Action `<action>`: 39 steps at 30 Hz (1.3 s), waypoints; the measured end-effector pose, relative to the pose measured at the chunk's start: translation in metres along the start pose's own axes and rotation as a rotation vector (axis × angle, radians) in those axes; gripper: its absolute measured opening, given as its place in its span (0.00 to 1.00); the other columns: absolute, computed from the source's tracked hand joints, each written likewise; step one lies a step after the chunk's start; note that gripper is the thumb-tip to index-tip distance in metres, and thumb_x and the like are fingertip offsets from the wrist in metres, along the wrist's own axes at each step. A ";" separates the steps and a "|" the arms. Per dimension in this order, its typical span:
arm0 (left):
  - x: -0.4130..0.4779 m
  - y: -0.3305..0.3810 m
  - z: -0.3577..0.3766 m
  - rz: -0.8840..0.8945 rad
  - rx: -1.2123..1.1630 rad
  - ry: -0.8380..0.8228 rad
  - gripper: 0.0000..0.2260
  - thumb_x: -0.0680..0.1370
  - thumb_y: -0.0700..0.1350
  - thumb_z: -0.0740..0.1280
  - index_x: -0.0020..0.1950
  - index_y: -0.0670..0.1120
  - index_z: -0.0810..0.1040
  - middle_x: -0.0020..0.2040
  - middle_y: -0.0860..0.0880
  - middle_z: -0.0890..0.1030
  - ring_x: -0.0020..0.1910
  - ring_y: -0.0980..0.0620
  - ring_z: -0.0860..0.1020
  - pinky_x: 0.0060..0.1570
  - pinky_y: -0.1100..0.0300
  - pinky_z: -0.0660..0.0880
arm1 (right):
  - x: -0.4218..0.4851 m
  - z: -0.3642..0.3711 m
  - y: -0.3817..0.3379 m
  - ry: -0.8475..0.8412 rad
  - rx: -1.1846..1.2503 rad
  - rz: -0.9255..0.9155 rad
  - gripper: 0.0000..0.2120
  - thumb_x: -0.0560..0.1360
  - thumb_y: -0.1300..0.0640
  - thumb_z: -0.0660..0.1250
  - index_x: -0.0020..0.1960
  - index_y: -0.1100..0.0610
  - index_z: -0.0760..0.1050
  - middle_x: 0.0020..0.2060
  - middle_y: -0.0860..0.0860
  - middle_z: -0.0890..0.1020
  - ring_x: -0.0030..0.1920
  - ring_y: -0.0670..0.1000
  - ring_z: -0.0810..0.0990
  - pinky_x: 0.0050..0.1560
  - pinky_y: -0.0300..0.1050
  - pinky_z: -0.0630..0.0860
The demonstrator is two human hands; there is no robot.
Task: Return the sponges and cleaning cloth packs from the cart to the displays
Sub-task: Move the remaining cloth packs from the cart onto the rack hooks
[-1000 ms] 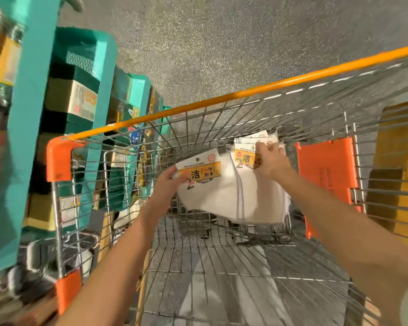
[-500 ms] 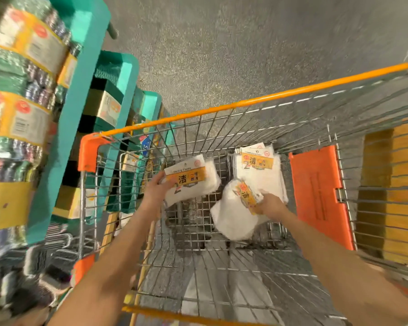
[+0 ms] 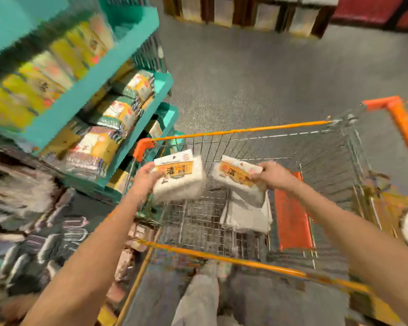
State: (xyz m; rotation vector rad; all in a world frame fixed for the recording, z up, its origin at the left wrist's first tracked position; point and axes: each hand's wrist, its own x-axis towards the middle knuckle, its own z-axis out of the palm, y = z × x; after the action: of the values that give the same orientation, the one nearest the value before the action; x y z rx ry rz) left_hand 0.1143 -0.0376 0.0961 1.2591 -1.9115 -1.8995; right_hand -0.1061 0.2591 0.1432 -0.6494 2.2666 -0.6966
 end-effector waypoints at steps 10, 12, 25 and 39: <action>-0.192 0.087 -0.127 0.213 -0.243 0.293 0.15 0.77 0.37 0.67 0.64 0.41 0.75 0.52 0.44 0.82 0.38 0.55 0.82 0.37 0.62 0.78 | -0.115 -0.047 -0.175 0.029 0.237 -0.402 0.06 0.72 0.58 0.72 0.49 0.55 0.81 0.39 0.46 0.83 0.35 0.37 0.79 0.36 0.29 0.73; -0.217 0.091 -0.147 0.244 -0.289 0.324 0.12 0.77 0.36 0.66 0.60 0.43 0.76 0.46 0.47 0.85 0.35 0.58 0.82 0.32 0.65 0.77 | -0.122 -0.039 -0.208 -0.007 0.291 -0.457 0.08 0.73 0.60 0.71 0.52 0.58 0.80 0.39 0.47 0.82 0.31 0.36 0.79 0.32 0.28 0.73; -0.319 0.034 -0.383 0.293 -0.488 0.699 0.06 0.77 0.33 0.64 0.52 0.40 0.77 0.38 0.50 0.85 0.32 0.56 0.83 0.30 0.66 0.78 | -0.117 0.141 -0.440 -0.373 0.269 -0.647 0.10 0.73 0.62 0.70 0.52 0.64 0.80 0.43 0.55 0.85 0.33 0.45 0.83 0.32 0.35 0.77; -0.262 0.025 -0.641 0.302 -0.554 0.855 0.23 0.76 0.40 0.69 0.69 0.39 0.67 0.56 0.41 0.82 0.53 0.43 0.82 0.55 0.48 0.77 | -0.074 0.317 -0.656 -0.509 0.204 -0.764 0.09 0.74 0.58 0.69 0.54 0.56 0.79 0.43 0.47 0.85 0.39 0.41 0.84 0.35 0.31 0.76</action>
State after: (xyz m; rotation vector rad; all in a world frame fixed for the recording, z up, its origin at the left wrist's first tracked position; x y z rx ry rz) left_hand 0.6818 -0.3495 0.3437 1.2116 -0.9784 -1.2714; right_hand 0.3349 -0.2714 0.3896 -1.4275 1.4281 -0.9587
